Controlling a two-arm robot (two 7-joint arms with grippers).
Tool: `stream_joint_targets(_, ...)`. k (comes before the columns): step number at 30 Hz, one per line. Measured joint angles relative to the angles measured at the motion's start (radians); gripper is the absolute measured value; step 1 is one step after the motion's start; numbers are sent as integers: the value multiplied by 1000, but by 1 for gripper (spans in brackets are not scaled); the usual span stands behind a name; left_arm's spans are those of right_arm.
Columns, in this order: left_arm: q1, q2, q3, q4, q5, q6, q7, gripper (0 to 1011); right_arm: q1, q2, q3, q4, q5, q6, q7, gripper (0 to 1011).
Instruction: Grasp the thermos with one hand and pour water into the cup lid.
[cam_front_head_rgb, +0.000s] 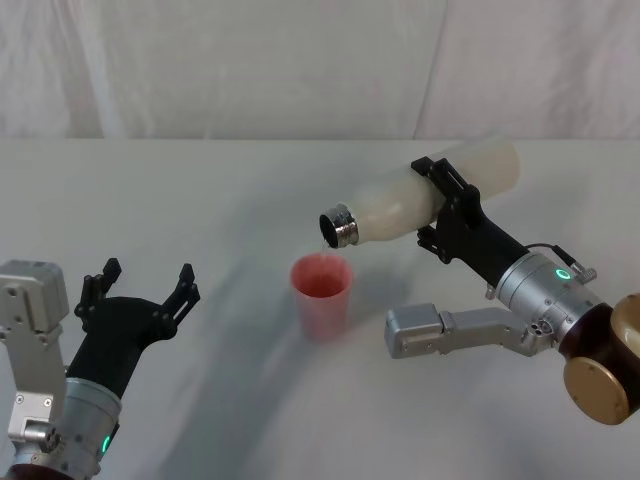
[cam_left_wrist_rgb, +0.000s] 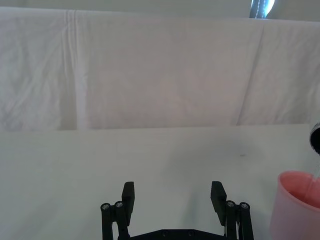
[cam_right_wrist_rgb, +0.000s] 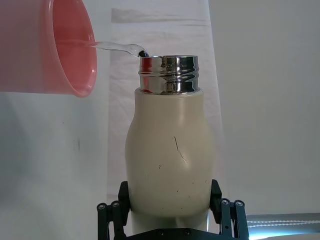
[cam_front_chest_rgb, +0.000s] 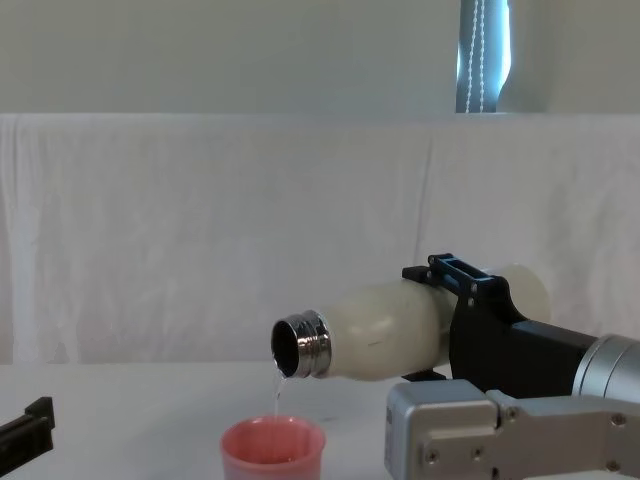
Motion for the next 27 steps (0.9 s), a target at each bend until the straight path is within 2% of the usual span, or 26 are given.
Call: stream_joint_targets(27, 0, 0, 0, 0, 0, 0, 0, 1001, 4, 7, -3, -4, -6, 1, 0, 951)
